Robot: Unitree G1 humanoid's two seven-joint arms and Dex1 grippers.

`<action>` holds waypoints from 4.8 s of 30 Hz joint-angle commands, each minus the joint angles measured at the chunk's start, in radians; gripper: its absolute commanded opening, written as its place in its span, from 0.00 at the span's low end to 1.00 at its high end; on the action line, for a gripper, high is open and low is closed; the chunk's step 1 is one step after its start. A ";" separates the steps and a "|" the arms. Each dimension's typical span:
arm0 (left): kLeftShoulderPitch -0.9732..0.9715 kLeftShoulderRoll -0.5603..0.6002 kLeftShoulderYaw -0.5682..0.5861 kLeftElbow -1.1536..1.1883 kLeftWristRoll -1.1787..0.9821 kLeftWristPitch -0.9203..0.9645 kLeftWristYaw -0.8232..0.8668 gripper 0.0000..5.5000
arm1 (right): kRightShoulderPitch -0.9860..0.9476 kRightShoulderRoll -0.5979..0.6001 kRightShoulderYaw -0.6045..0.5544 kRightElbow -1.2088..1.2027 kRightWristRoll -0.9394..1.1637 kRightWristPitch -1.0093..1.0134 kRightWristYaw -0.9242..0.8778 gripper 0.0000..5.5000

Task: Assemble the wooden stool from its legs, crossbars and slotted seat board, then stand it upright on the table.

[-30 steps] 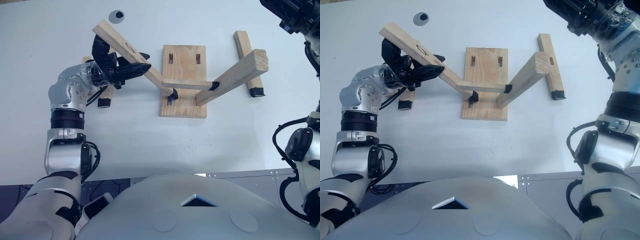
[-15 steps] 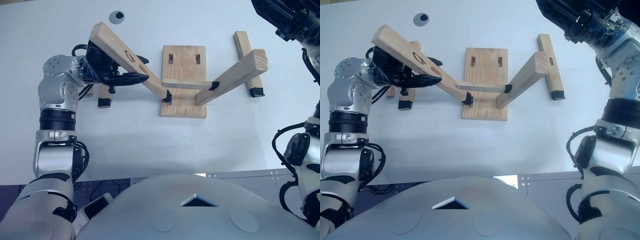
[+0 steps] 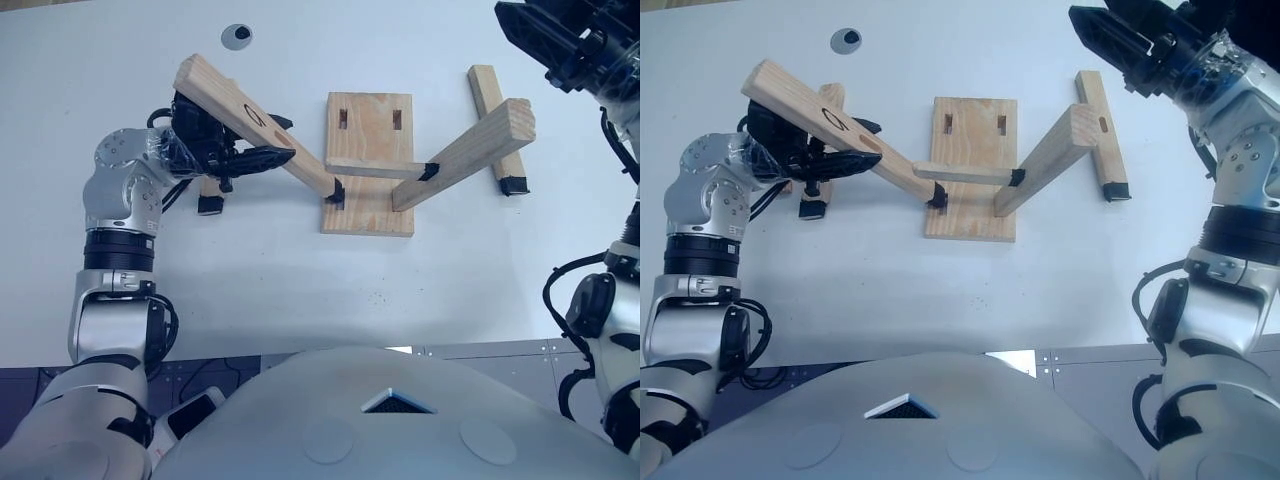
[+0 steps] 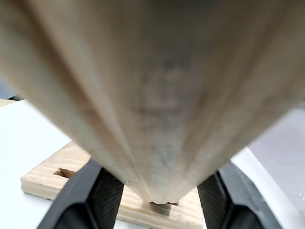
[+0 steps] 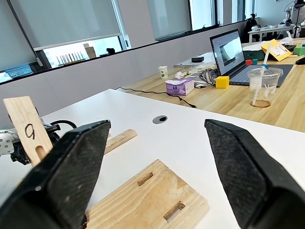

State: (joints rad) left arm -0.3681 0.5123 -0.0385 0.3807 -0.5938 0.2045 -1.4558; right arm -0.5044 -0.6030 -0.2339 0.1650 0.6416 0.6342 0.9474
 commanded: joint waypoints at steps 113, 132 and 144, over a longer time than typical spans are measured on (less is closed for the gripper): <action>-0.014 0.119 -0.414 -0.600 0.306 0.234 0.361 0.37 | -0.422 0.000 1.174 -0.373 -0.428 0.544 0.087 0.08; 0.074 0.181 -0.553 -0.410 0.437 0.143 0.362 0.37 | -0.602 -0.115 0.723 -0.464 -0.346 0.547 0.164 0.30; 0.069 0.144 -0.305 -0.836 0.172 0.571 0.682 0.37 | -0.443 -0.371 0.185 -0.347 -0.285 0.496 0.103 0.52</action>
State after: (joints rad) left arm -0.3358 0.6821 -0.3445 -0.3985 -0.4041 0.5369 -0.8800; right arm -1.1107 -0.9227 0.1210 -0.1784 0.3027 1.0956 1.0610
